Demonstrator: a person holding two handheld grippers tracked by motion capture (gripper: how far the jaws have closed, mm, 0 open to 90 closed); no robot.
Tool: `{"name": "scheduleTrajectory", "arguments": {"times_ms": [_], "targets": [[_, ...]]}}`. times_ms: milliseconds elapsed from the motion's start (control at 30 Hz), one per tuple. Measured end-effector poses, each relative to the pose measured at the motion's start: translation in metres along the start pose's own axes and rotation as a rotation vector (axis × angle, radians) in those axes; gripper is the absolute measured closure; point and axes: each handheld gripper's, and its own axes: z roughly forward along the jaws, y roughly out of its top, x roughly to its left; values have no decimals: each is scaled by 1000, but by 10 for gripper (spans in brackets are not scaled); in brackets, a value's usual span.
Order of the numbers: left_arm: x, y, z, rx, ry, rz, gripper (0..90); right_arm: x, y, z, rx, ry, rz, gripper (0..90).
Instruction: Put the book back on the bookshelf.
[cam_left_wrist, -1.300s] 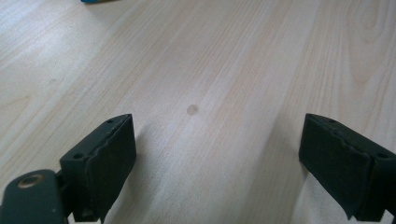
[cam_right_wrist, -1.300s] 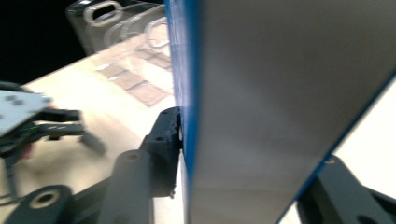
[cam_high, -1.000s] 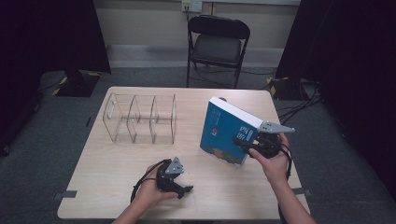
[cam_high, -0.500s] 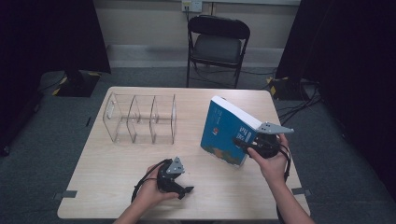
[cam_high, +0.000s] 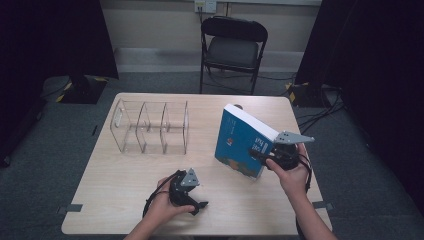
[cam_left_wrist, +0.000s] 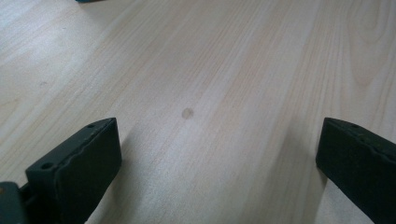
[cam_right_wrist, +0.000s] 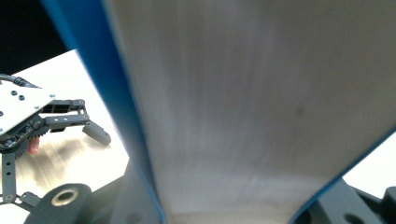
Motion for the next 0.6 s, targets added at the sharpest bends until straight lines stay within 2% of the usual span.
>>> {"name": "scheduleTrajectory", "arguments": {"times_ms": [300,600], "targets": [[0,0,0,3,-1,3,0,5,-1,-1,-4,7,-5,615],[0,0,0,0,0,0,0,6,-6,-12,-4,15,17,615]]}}
